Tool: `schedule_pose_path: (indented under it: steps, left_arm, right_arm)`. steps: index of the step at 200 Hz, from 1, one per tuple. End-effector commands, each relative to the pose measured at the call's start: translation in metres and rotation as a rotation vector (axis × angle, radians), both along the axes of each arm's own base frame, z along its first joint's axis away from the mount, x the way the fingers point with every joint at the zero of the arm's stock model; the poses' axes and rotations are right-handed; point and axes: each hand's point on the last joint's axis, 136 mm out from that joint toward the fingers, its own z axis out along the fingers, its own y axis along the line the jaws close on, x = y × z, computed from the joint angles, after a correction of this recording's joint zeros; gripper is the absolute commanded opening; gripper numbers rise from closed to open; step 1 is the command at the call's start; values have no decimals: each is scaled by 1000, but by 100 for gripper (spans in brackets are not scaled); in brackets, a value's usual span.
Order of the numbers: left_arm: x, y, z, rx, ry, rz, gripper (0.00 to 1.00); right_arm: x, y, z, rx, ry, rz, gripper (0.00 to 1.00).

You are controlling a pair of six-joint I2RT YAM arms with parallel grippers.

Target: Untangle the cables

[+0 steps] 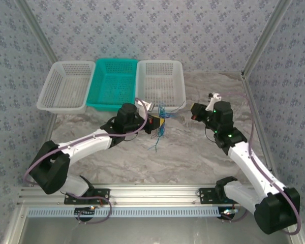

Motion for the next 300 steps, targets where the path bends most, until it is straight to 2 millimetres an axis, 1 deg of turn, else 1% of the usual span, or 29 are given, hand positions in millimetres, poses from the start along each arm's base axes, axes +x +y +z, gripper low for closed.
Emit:
schedule_pose_path:
  steps: [1, 17, 24, 44, 63, 81, 115, 123, 131, 147, 158, 173, 185, 193, 209, 228, 244, 266, 278, 287, 300]
  left_arm:
    - [3, 40, -47, 149, 115, 134, 0]
    - [6, 45, -45, 131, 121, 158, 0]
    - [8, 47, -43, 115, 126, 169, 0]
    - [12, 55, -37, 64, 139, 190, 0]
    - [13, 61, -35, 42, 145, 203, 0]
    - [12, 67, -38, 51, 153, 214, 0]
    - [9, 80, -47, 78, 178, 244, 0]
    - [10, 88, -52, 102, 191, 276, 0]
    - [11, 101, -60, 146, 212, 329, 0]
    - [15, 138, -77, 235, 272, 480, 0]
    - [15, 161, -85, 243, 313, 555, 0]
    - [15, 180, -91, 187, 357, 604, 0]
    - [13, 189, -94, 157, 377, 630, 0]
    - [12, 190, -95, 149, 380, 626, 0]
    - [10, 184, -95, 138, 381, 590, 0]
    - [9, 187, -104, 161, 404, 605, 0]
    - [5, 203, -118, 225, 432, 675, 0]
    - [-3, 238, -140, 299, 499, 827, 0]
    - [-7, 251, -150, 300, 539, 878, 0]
    - [-7, 250, -151, 287, 545, 870, 0]
    - [-4, 236, -149, 254, 541, 805, 0]
  right_arm:
    - [3, -103, 25, -26, -68, -454, 0]
    - [-8, -131, 14, -15, -12, -576, 0]
    - [-13, -140, 7, -10, 17, -609, 0]
    - [-21, -162, -4, 5, 44, -686, 0]
    - [-26, -173, -15, 17, 74, -728, 0]
    - [-33, -182, -24, 31, 100, -772, 0]
    - [-41, -198, -25, 57, 112, -829, 0]
    - [-43, -202, -26, 63, 121, -846, 0]
    - [-47, -208, -28, 68, 133, -872, 0]
    - [-57, -219, -34, 82, 160, -931, 0]
    - [-63, -226, -37, 89, 165, -968, 0]
    - [-67, -232, -42, 102, 167, -996, 0]
    - [-68, -233, -46, 111, 171, -1004, 0]
    - [-66, -232, -48, 116, 171, -993, 0]
    - [-65, -230, -55, 123, 187, -988, 0]
    - [-69, -235, -60, 108, 204, -1015, 0]
    - [-74, -240, -58, 98, 204, -1044, 0]
    - [-83, -252, -48, 107, 181, -1094, 0]
    - [-85, -256, -43, 116, 163, -1107, 0]
    - [-82, -255, -40, 124, 152, -1091, 0]
    - [-71, -245, -37, 141, 130, -1018, 0]
